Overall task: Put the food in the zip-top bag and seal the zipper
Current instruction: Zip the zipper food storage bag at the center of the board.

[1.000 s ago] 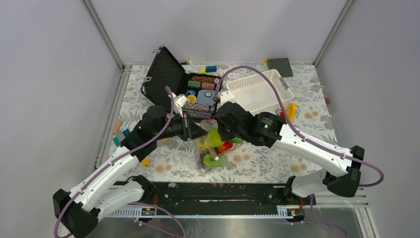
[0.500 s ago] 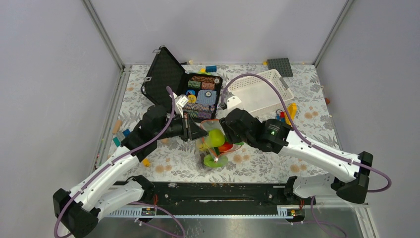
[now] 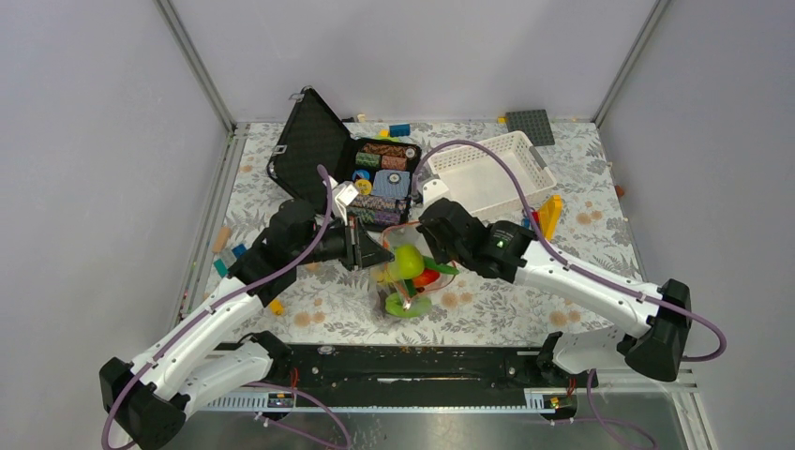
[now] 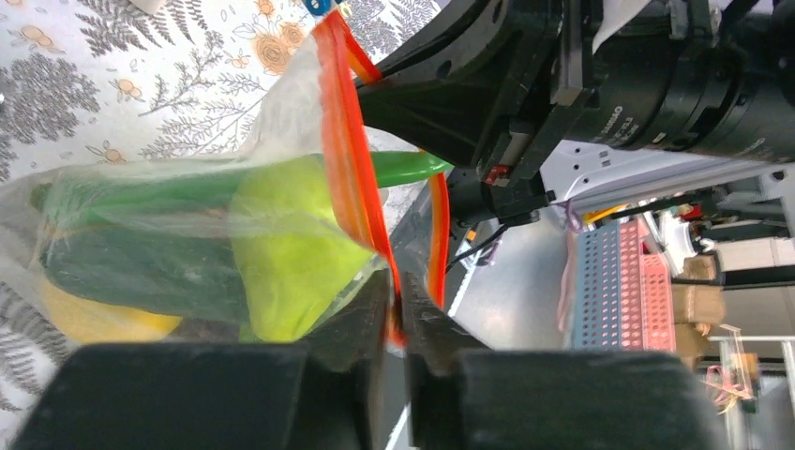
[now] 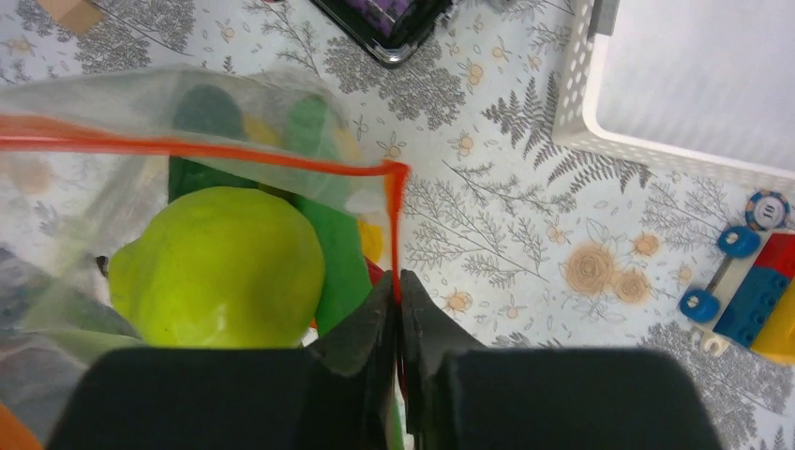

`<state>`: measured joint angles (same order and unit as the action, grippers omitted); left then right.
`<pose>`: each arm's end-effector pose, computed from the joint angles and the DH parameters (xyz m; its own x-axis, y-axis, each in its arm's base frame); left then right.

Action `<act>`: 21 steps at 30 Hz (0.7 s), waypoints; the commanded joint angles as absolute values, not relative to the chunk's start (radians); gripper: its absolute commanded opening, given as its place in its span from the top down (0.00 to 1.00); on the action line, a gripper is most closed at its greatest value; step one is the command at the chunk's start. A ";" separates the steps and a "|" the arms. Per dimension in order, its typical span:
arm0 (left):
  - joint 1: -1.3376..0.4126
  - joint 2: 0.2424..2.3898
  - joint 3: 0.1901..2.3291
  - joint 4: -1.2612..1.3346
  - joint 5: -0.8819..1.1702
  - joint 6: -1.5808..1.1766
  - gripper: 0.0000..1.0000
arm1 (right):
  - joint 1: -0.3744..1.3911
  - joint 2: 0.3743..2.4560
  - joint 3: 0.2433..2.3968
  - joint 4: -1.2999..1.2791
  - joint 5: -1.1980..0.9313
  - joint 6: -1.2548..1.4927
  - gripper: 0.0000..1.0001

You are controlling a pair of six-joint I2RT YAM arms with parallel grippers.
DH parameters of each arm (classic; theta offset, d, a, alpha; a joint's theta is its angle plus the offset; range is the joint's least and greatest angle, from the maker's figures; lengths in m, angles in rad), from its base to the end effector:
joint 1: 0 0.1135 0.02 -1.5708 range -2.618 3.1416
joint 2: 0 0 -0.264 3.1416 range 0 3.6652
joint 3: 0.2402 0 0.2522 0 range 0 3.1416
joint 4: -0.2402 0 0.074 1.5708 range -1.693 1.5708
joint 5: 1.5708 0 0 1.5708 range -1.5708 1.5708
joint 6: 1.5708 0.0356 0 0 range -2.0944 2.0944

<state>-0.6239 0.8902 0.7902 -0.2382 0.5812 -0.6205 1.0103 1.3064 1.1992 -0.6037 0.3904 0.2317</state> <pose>0.1521 -0.1336 0.3195 -0.7474 -0.0608 -0.6616 0.5827 0.4184 -0.6967 0.1614 0.2317 0.3320 -0.4823 -0.3689 -0.7946 -0.5335 0.8431 -0.0677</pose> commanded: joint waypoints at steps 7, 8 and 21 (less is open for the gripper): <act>-0.652 0.788 0.787 -0.174 0.610 -0.591 0.01 | 0.996 1.308 1.442 -0.944 0.469 0.496 1.00; -0.668 0.764 0.770 -0.169 0.593 -0.586 0.01 | 0.996 1.311 1.467 -0.998 0.469 0.528 1.00; -0.960 0.594 0.654 -0.295 0.276 -0.533 0.01 | 0.996 1.421 1.687 -1.304 0.527 0.700 1.00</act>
<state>-0.8570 0.6167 0.6876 -0.2920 0.3969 -0.5476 1.0046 1.3880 1.6039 -1.1889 0.4393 0.6010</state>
